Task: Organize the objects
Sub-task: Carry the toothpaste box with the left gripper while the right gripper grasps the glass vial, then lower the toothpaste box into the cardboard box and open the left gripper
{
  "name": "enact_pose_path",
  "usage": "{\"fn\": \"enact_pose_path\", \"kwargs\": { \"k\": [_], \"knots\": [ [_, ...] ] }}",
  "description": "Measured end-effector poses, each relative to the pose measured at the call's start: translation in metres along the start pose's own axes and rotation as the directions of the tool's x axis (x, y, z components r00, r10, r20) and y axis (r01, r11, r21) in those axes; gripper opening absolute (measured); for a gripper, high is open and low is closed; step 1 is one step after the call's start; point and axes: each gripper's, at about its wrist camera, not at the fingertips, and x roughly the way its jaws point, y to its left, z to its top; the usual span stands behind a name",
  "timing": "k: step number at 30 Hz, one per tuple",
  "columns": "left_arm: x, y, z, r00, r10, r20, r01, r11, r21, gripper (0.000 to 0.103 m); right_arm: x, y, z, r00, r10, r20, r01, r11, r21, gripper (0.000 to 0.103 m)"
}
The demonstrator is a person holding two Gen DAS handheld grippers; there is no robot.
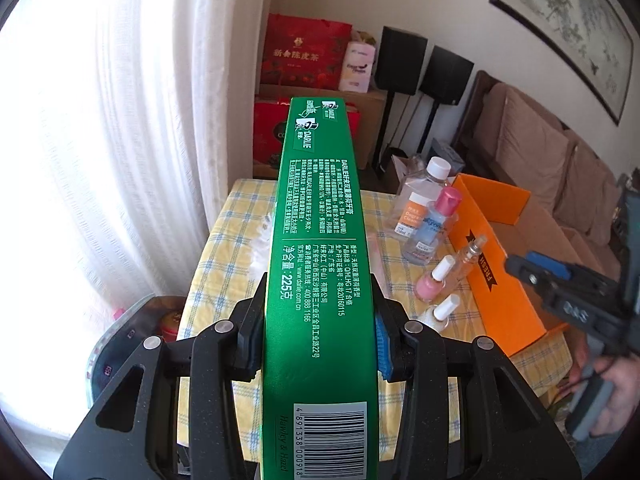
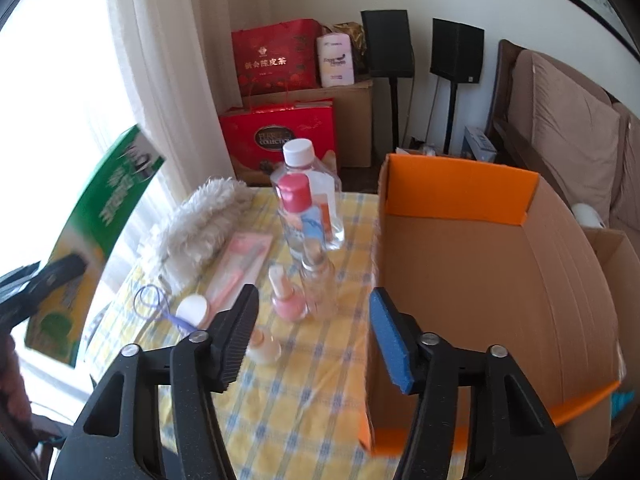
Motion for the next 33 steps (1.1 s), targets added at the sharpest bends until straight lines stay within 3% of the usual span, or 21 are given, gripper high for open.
{"fn": "enact_pose_path", "kwargs": {
  "k": [2, 9, 15, 19, 33],
  "knots": [
    [-0.005, 0.004, -0.006, 1.000, 0.006, 0.000, -0.006, 1.000, -0.002, 0.039, 0.012, 0.000, 0.008, 1.000, 0.003, -0.006, -0.003, 1.000, 0.004, 0.045],
    [-0.004, 0.012, -0.016, 1.000, 0.004, -0.008, -0.004, 1.000, -0.024, 0.039, 0.043, -0.004, 0.022, 0.999, -0.001, -0.045, 0.002, 1.000, 0.024, 0.035],
    [0.003, 0.009, -0.018, 1.000, -0.020, -0.019, 0.019, 0.999, -0.025, 0.039, 0.061, -0.001, 0.022, 0.997, -0.019, -0.073, 0.019, 1.000, -0.007, 0.030],
    [0.007, 0.007, -0.018, 0.999, -0.033, -0.026, 0.033, 0.999, -0.028, 0.039, 0.071, 0.004, 0.020, 0.995, -0.045, -0.084, 0.041, 0.998, -0.052, 0.019],
    [0.008, -0.004, -0.015, 0.998, -0.062, -0.026, 0.062, 0.998, -0.015, 0.039, 0.048, 0.000, 0.030, 0.999, -0.032, -0.018, 0.031, 0.999, -0.033, 0.019]
  ]
}}
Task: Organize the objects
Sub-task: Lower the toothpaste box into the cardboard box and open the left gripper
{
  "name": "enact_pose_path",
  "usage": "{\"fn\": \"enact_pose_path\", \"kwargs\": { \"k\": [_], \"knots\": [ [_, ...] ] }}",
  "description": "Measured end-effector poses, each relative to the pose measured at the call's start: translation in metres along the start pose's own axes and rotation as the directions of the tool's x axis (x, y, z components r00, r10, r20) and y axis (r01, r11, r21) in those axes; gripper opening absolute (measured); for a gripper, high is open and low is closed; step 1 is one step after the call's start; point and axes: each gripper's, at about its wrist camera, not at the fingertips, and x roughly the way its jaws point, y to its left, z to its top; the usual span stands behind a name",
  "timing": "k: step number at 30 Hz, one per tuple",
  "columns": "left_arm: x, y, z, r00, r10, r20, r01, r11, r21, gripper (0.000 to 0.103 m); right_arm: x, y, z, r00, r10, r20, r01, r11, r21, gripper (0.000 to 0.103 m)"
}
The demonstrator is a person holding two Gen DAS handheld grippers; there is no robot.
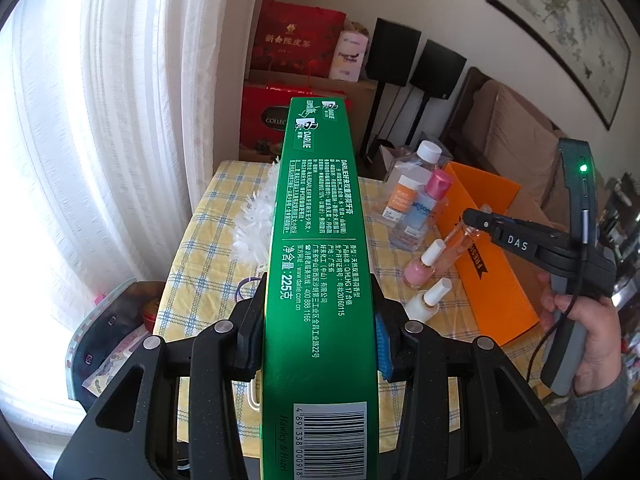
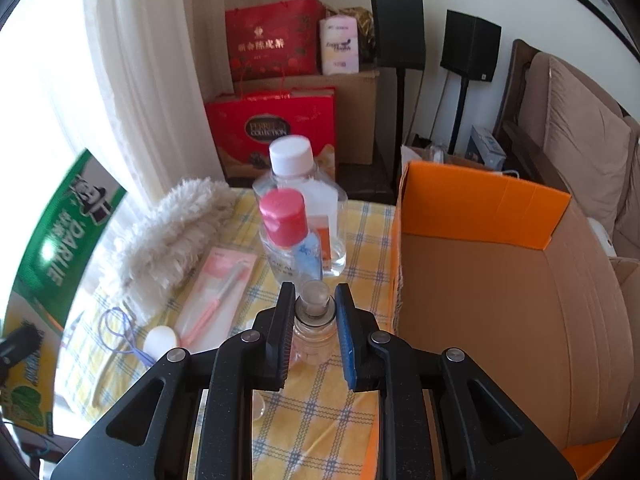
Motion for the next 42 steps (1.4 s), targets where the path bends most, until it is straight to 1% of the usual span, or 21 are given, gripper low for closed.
{"fn": "enact_pose_path", "kwargs": {
  "k": [3, 7, 10, 13, 15, 19, 22, 25, 29, 35, 38, 42],
  "knots": [
    [-0.004, -0.010, 0.004, 1.000, -0.025, 0.007, 0.025, 1.000, 0.016, 0.039, -0.016, -0.003, 0.006, 1.000, 0.001, 0.020, -0.001, 1.000, 0.001, 0.019],
    [-0.009, -0.030, 0.012, 0.997, -0.069, 0.017, 0.069, 0.997, 0.043, 0.039, -0.039, -0.012, 0.015, 0.999, 0.022, 0.044, -0.023, 1.000, 0.016, 0.019],
    [-0.011, -0.050, 0.019, 0.995, -0.092, 0.032, 0.089, 0.993, 0.073, 0.039, -0.058, -0.023, 0.020, 0.997, 0.056, 0.057, -0.058, 0.998, 0.037, 0.019],
    [-0.007, -0.076, 0.026, 0.991, -0.129, 0.030, 0.126, 0.987, 0.100, 0.039, -0.076, -0.037, 0.021, 0.996, 0.062, 0.069, -0.066, 0.996, 0.054, 0.019],
    [-0.003, -0.093, 0.029, 0.986, -0.164, 0.020, 0.161, 0.981, 0.110, 0.039, -0.087, -0.045, 0.020, 0.996, 0.051, 0.079, -0.055, 0.997, 0.058, 0.019],
    [0.008, -0.126, 0.034, 0.974, -0.227, -0.007, 0.226, 0.967, 0.121, 0.039, -0.109, -0.066, 0.013, 0.996, 0.001, 0.089, -0.007, 0.998, 0.069, 0.019],
    [0.019, -0.150, 0.038, 0.969, -0.245, -0.012, 0.245, 0.961, 0.132, 0.039, -0.120, -0.085, 0.004, 0.996, -0.038, 0.084, 0.031, 0.996, 0.082, 0.019],
    [0.034, -0.173, 0.041, 0.970, -0.242, -0.019, 0.243, 0.960, 0.139, 0.039, -0.124, -0.104, -0.004, 0.995, -0.070, 0.072, 0.062, 0.992, 0.109, 0.019],
    [0.064, -0.202, 0.044, 0.969, -0.239, -0.066, 0.246, 0.960, 0.134, 0.039, -0.122, -0.126, -0.016, 0.994, -0.094, 0.052, 0.086, 0.986, 0.144, 0.019],
    [0.100, -0.225, 0.044, 0.953, -0.270, -0.139, 0.281, 0.957, 0.067, 0.039, -0.110, -0.155, -0.033, 0.992, -0.123, 0.005, 0.120, 0.976, 0.182, 0.019],
    [0.113, -0.238, 0.043, 0.949, -0.272, -0.161, 0.283, 0.958, 0.050, 0.039, -0.102, -0.167, -0.039, 0.991, -0.132, -0.018, 0.133, 0.971, 0.197, 0.019],
    [0.130, -0.249, 0.044, 0.947, -0.262, -0.185, 0.273, 0.962, 0.034, 0.039, -0.093, -0.179, -0.047, 0.989, -0.139, -0.043, 0.145, 0.966, 0.213, 0.019]
  ]
}}
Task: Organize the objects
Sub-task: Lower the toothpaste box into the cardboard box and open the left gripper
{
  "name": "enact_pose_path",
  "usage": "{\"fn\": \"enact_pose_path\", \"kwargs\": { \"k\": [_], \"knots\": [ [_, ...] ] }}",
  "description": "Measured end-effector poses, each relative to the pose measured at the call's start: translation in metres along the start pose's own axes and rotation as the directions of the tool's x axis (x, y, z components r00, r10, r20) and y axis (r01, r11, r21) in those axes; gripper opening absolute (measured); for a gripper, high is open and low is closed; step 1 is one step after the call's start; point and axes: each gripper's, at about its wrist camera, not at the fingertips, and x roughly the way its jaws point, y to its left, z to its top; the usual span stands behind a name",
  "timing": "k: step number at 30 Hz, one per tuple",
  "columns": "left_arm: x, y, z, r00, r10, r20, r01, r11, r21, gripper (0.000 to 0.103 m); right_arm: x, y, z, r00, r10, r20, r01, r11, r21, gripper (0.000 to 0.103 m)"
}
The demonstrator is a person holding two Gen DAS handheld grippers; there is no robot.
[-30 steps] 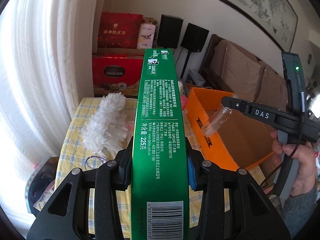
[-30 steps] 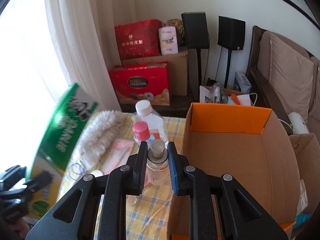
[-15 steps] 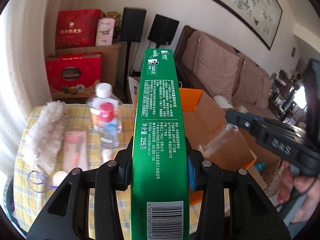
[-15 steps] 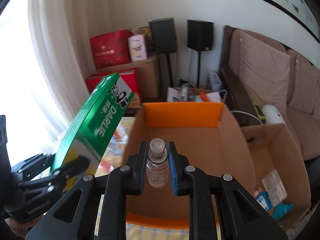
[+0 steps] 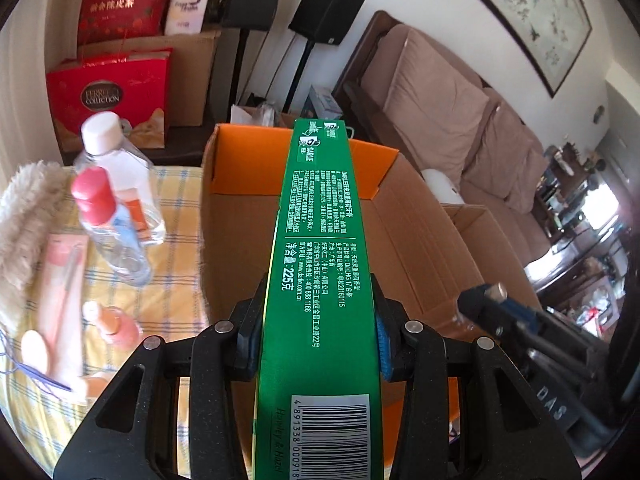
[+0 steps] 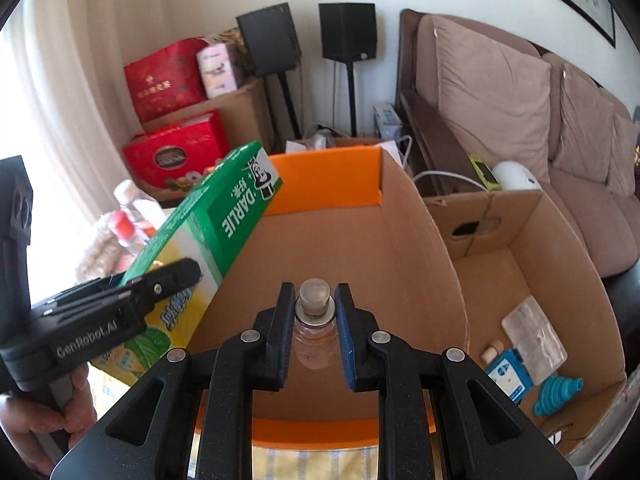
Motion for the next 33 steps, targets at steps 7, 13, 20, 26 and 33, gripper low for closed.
{"fn": "enact_pose_path", "kwargs": {
  "k": [7, 13, 20, 26, 33],
  "knots": [
    [0.030, 0.006, 0.001, 0.999, -0.007, -0.047, 0.001, 0.993, -0.115, 0.039, 0.017, -0.002, -0.007, 0.999, -0.001, -0.047, 0.001, 1.000, -0.004, 0.019],
    [0.037, -0.002, -0.006, 0.998, 0.052, -0.034, -0.056, 0.991, -0.118, 0.041, 0.022, 0.001, -0.010, 0.998, 0.005, -0.062, -0.005, 1.000, -0.012, 0.019],
    [0.018, -0.003, -0.007, 0.994, 0.106, 0.014, -0.105, 0.991, -0.081, 0.083, 0.015, 0.003, -0.010, 0.998, 0.011, -0.057, -0.013, 1.000, -0.028, 0.019],
    [-0.002, 0.012, -0.005, 0.999, 0.047, 0.002, -0.047, 0.996, -0.069, 0.082, 0.017, 0.008, -0.009, 0.997, 0.022, -0.072, -0.025, 0.999, -0.044, 0.019],
    [-0.034, 0.017, -0.012, 1.000, 0.015, -0.003, -0.015, 1.000, -0.020, 0.083, 0.026, 0.022, -0.012, 0.991, 0.047, -0.126, -0.057, 0.995, -0.076, 0.019]
  ]
}}
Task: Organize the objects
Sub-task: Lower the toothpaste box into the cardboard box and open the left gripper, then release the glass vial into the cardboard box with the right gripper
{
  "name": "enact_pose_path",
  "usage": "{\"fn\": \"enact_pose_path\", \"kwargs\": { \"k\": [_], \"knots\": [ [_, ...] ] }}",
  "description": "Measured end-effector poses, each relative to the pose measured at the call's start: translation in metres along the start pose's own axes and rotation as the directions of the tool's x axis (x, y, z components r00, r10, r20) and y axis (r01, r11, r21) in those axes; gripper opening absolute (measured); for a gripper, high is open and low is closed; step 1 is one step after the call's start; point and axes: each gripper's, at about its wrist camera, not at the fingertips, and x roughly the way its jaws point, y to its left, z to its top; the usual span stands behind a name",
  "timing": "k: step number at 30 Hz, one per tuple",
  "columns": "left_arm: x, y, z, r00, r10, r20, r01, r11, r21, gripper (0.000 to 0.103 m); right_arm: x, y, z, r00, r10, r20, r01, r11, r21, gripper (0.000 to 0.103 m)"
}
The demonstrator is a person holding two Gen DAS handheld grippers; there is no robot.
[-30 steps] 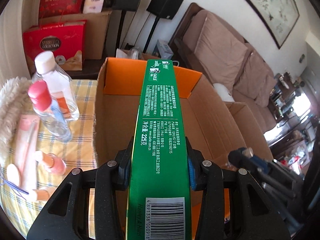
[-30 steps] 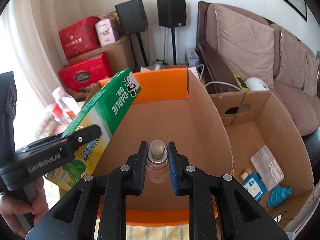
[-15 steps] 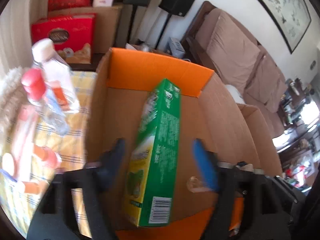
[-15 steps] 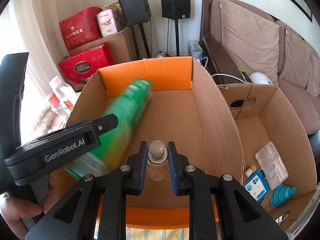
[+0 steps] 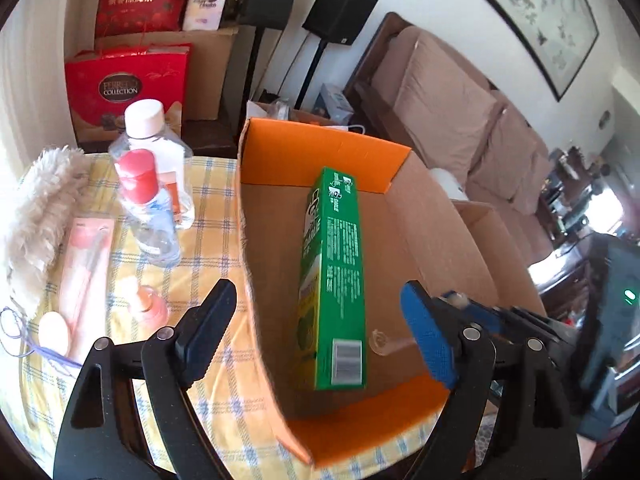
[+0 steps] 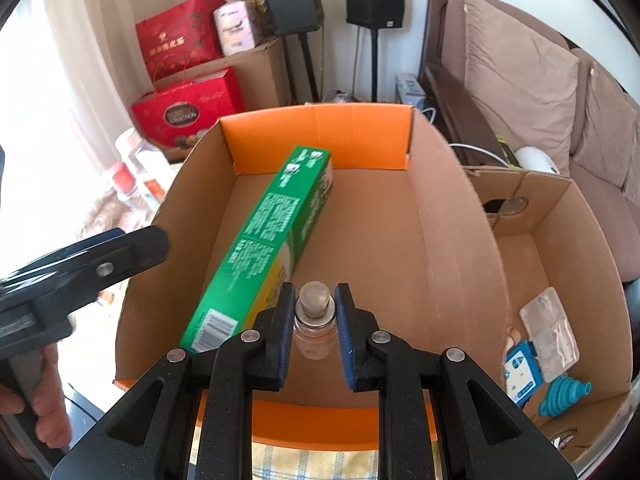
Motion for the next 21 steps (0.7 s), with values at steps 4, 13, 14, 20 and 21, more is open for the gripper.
{"fn": "enact_pose_path", "kwargs": {
  "k": [4, 13, 14, 20, 21],
  "knots": [
    [-0.021, 0.004, -0.006, 1.000, -0.009, 0.016, 0.009, 1.000, 0.024, 0.083, 0.008, 0.007, 0.003, 1.000, 0.020, -0.024, -0.020, 1.000, -0.008, 0.019],
    [-0.056, 0.018, -0.023, 0.999, 0.021, 0.049, -0.026, 0.994, 0.108, 0.089, 0.031, 0.000, 0.024, 0.998, 0.051, -0.037, -0.049, 0.997, 0.055, 0.021],
    [-0.058, 0.021, -0.025, 0.998, 0.028, 0.055, -0.034, 0.993, 0.110, 0.089, 0.033, -0.001, 0.027, 0.998, 0.047, -0.036, -0.045, 0.997, 0.062, 0.022],
    [-0.074, 0.043, -0.035, 0.993, 0.079, 0.089, -0.091, 0.987, 0.132, 0.089, 0.045, -0.008, 0.033, 0.999, -0.002, -0.046, 0.007, 0.996, 0.091, 0.036],
    [-0.076, 0.048, -0.036, 0.992, 0.082, 0.092, -0.094, 0.987, 0.130, 0.089, 0.044, -0.009, 0.032, 0.999, -0.007, -0.043, 0.011, 0.995, 0.095, 0.037]
  ]
}}
